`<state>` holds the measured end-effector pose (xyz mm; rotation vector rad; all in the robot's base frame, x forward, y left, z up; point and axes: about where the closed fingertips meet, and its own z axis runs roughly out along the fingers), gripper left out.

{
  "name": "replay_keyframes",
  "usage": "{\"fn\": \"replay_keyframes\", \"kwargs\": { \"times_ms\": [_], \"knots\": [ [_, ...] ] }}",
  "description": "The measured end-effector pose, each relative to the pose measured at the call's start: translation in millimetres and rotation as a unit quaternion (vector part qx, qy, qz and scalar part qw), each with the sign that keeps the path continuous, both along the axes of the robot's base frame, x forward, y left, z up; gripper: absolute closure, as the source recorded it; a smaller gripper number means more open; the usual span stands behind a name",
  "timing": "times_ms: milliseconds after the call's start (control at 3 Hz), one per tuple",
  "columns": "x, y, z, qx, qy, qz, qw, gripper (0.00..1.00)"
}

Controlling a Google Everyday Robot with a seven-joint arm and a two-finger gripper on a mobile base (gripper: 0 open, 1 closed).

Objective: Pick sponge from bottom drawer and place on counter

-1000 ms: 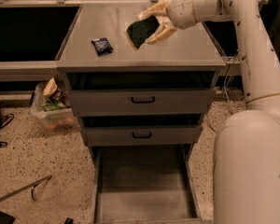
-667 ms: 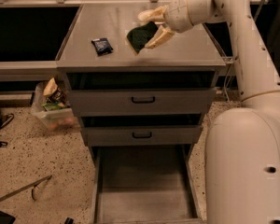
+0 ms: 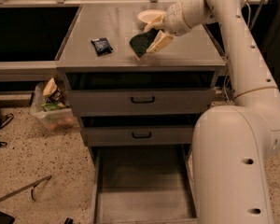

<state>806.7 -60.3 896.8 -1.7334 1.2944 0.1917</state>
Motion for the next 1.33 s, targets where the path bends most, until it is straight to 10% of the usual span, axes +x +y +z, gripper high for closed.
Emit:
{"fn": "replay_keyframes", "kwargs": {
  "times_ms": [667, 1333],
  "knots": [
    [19.6, -1.0, -20.6, -0.001, 0.028, -0.046, 0.9986, 0.93],
    [19.2, 0.6, -26.6, -0.004, 0.044, -0.053, 0.9976, 0.52]
  ]
}}
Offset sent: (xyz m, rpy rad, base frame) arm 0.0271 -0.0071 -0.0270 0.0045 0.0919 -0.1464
